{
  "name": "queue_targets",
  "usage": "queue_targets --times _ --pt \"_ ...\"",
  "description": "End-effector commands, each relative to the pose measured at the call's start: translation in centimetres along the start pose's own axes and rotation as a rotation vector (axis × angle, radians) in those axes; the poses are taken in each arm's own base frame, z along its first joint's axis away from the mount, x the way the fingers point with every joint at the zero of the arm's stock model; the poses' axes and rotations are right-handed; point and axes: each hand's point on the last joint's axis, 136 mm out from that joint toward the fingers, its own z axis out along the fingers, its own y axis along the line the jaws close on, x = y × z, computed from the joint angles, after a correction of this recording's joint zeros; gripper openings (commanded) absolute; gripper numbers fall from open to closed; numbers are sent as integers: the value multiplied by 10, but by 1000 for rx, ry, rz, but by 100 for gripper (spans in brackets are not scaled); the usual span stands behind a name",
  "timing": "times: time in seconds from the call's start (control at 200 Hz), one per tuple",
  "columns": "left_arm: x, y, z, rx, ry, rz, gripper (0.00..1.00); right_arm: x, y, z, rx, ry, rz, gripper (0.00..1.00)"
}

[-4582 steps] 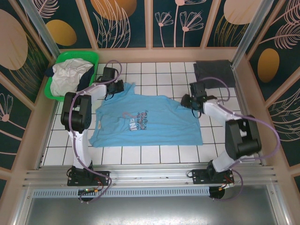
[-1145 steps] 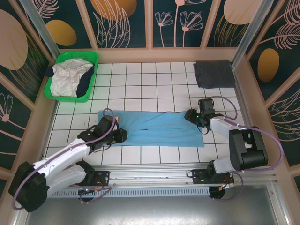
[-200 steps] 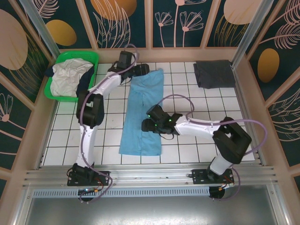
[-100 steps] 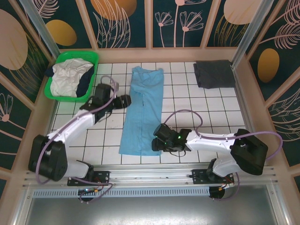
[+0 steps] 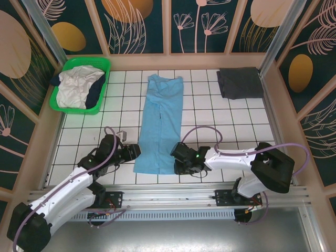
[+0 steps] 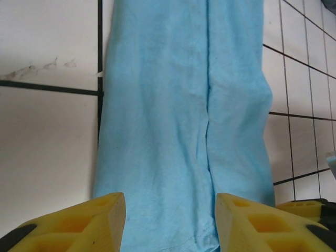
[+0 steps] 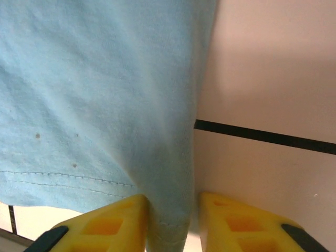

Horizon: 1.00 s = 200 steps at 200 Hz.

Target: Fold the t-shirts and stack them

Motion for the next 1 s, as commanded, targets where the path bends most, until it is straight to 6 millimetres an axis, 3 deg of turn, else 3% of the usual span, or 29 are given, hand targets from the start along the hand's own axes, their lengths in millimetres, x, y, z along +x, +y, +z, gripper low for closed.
queue_targets --times 0.0,0.2,0.35,0.46,0.621,0.811,0.996 --pt "8 16 8 -57 12 -53 48 5 5 6 -5 33 -15 28" --pt "19 45 16 -220 38 -28 46 -3 19 3 -59 3 -3 27" --pt "31 40 21 -190 86 -12 41 -4 31 3 -122 -2 4 25" --pt "42 49 23 -262 106 25 34 -15 24 2 -78 -31 11 20" --pt "58 62 28 -326 155 22 33 -32 29 -5 -109 -70 -4 18" --pt "63 58 24 -352 163 33 38 -38 31 -5 -135 -69 -31 16" --pt "69 23 27 -232 196 67 5 -49 29 -16 -148 -111 -36 13"
